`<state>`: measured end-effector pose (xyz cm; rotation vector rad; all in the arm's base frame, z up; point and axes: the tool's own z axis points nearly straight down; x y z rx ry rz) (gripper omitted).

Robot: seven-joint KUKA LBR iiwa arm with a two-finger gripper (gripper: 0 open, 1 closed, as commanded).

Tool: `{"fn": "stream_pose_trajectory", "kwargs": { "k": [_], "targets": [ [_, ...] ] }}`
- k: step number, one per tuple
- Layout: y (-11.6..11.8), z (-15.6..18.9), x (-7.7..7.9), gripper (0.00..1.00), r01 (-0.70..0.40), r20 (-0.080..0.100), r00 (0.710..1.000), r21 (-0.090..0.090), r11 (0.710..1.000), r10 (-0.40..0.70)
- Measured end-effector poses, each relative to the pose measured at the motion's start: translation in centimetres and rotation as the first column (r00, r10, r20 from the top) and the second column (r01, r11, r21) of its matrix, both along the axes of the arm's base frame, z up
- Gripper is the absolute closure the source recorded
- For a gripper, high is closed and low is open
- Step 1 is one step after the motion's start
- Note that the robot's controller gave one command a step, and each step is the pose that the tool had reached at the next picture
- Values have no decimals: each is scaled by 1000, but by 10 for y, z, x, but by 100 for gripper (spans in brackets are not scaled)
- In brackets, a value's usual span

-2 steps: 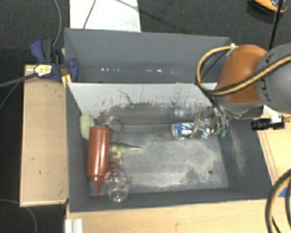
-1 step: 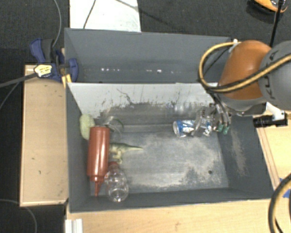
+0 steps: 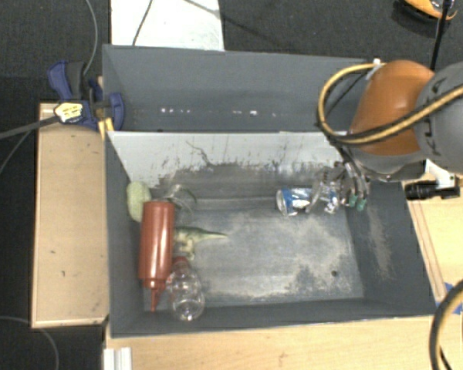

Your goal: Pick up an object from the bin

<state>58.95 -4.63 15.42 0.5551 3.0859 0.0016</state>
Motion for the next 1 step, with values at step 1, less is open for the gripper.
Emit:
{"fn": "stream_pose_trajectory", "kwargs": {
  "k": [1],
  "targets": [
    [0,5,0,100,0,-1,1000,0,1000,0]
  ]
}}
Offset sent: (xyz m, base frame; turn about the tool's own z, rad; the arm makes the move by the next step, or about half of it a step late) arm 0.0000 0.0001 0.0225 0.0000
